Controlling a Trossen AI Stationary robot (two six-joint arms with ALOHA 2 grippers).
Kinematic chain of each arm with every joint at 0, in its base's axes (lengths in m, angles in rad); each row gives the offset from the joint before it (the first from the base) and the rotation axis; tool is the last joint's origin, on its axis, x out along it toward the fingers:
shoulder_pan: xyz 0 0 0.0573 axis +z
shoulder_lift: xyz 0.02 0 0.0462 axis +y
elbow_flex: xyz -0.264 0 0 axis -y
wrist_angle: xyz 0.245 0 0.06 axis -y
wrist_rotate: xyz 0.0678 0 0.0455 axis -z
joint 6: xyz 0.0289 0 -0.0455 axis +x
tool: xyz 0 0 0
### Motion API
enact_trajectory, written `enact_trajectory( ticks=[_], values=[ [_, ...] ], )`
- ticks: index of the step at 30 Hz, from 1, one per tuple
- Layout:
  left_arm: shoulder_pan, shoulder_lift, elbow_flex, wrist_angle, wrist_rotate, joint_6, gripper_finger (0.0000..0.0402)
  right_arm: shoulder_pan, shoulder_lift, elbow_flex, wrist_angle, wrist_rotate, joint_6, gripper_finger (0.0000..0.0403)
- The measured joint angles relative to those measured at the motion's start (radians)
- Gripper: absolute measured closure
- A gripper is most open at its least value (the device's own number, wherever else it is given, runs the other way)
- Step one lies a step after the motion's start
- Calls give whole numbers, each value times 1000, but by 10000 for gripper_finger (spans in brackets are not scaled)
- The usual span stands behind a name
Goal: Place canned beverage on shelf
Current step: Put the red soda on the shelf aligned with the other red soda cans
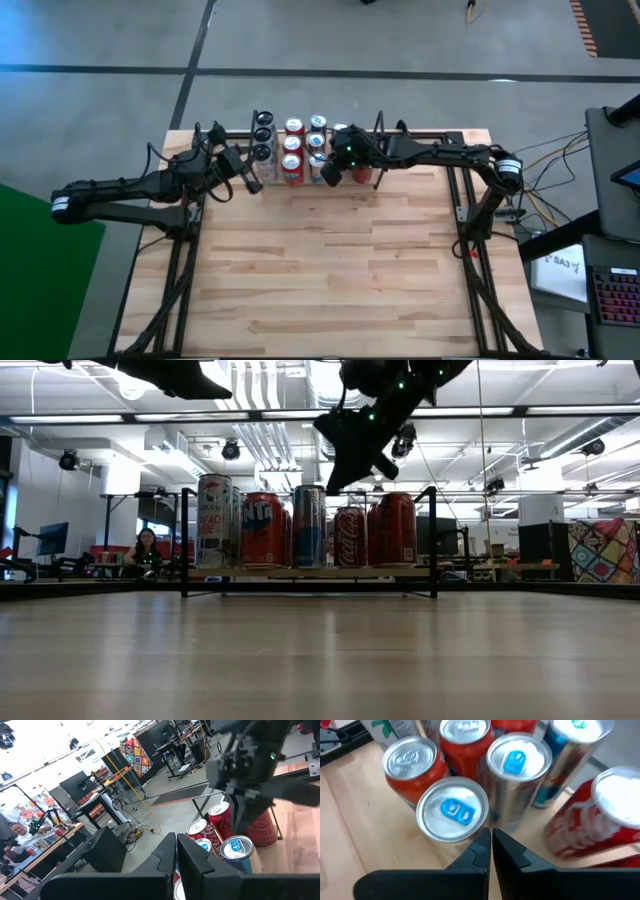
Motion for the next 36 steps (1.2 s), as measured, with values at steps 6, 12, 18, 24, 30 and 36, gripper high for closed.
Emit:
enact_trajectory(
  ticks=[6,12,18,24,30,36],
  values=[
    [0,0,0,3,44,0,402,-63,-10,118,-126,0,-72,394],
    [0,0,0,8,58,0,402,-174,-11,221,-212,-7,-38,394],
    [0,0,0,24,58,25,402,-224,-11,223,-212,-76,9,394],
    [0,0,0,51,58,76,402,-219,-11,203,-202,-70,44,394],
    [1,0,0,57,58,97,402,-184,20,201,-193,8,53,394],
    [2,0,0,58,58,110,402,-173,67,200,-181,9,72,394]
  ],
)
